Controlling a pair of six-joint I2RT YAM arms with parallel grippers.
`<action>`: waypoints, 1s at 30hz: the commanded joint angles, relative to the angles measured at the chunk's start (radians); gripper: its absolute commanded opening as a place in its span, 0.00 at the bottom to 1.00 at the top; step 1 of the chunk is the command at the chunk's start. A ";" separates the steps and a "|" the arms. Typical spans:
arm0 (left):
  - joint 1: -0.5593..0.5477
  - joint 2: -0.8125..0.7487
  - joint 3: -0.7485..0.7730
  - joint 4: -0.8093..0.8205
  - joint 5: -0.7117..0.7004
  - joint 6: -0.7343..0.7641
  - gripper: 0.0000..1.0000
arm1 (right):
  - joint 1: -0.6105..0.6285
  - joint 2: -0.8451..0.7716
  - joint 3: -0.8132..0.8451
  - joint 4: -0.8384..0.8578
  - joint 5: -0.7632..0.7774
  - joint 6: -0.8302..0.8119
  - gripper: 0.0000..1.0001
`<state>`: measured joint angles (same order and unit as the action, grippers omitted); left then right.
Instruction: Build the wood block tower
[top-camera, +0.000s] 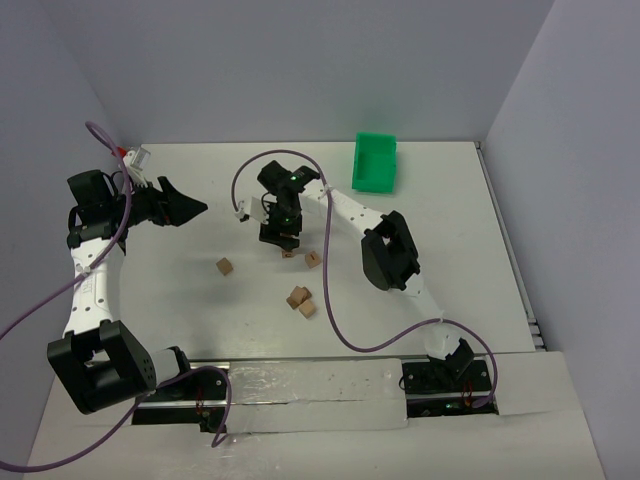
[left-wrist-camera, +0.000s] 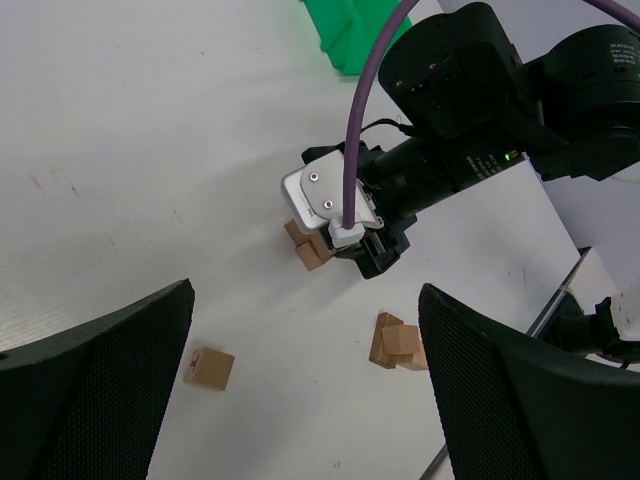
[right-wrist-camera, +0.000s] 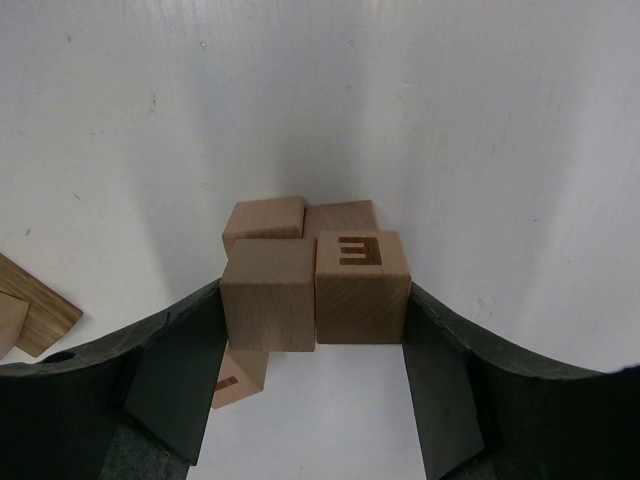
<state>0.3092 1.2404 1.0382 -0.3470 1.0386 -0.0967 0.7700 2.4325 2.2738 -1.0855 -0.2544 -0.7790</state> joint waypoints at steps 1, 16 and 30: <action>0.007 0.004 0.004 0.038 0.039 0.000 0.99 | 0.007 -0.006 0.043 0.009 -0.003 -0.005 0.76; 0.009 -0.003 -0.001 0.047 0.022 -0.011 0.99 | 0.009 -0.055 0.061 0.015 -0.030 0.030 1.00; 0.011 -0.031 0.032 0.031 -0.146 -0.073 0.99 | 0.007 -0.252 0.074 0.030 -0.088 0.109 1.00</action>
<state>0.3107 1.2392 1.0382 -0.3394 0.9737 -0.1396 0.7727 2.3324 2.2988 -1.0841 -0.2938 -0.7152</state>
